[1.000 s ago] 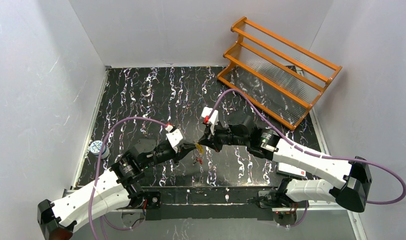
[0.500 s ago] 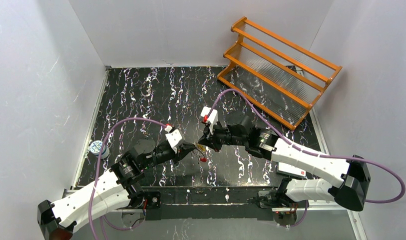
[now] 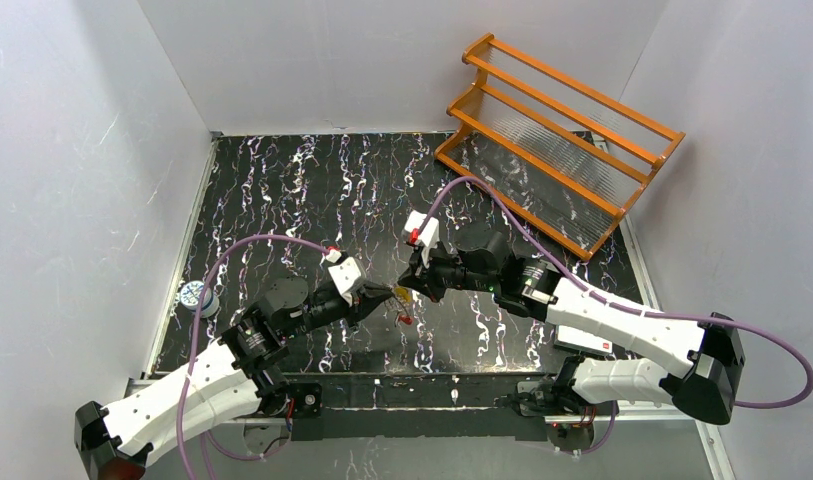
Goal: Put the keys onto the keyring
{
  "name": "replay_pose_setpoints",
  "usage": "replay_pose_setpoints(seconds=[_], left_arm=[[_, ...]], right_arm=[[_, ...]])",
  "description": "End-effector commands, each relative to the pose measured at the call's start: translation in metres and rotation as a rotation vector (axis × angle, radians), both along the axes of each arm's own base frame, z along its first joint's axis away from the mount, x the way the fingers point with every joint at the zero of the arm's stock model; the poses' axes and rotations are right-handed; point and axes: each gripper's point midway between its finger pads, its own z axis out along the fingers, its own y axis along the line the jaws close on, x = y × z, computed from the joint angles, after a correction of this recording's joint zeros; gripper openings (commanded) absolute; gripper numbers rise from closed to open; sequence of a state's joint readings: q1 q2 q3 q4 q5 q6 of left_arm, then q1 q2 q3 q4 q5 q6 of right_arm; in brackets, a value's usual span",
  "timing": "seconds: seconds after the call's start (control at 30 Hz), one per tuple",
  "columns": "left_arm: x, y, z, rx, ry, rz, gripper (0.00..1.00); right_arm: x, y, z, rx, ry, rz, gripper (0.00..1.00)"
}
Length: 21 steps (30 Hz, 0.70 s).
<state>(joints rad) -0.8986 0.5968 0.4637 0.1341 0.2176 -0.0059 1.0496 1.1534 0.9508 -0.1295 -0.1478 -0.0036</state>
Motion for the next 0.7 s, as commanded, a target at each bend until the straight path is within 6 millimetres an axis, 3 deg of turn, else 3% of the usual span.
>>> replay_pose_setpoints(seconds=[0.0,0.67], left_arm=[[-0.009,-0.005,0.018,-0.080,-0.029,-0.049,0.00],[-0.010,-0.009,0.026,-0.158,-0.021,-0.051,0.00]], right_arm=[[0.019,-0.008,-0.003,-0.020,-0.039,-0.096,0.01],[0.024,-0.016,-0.018,-0.052,-0.063,-0.128,0.01]])
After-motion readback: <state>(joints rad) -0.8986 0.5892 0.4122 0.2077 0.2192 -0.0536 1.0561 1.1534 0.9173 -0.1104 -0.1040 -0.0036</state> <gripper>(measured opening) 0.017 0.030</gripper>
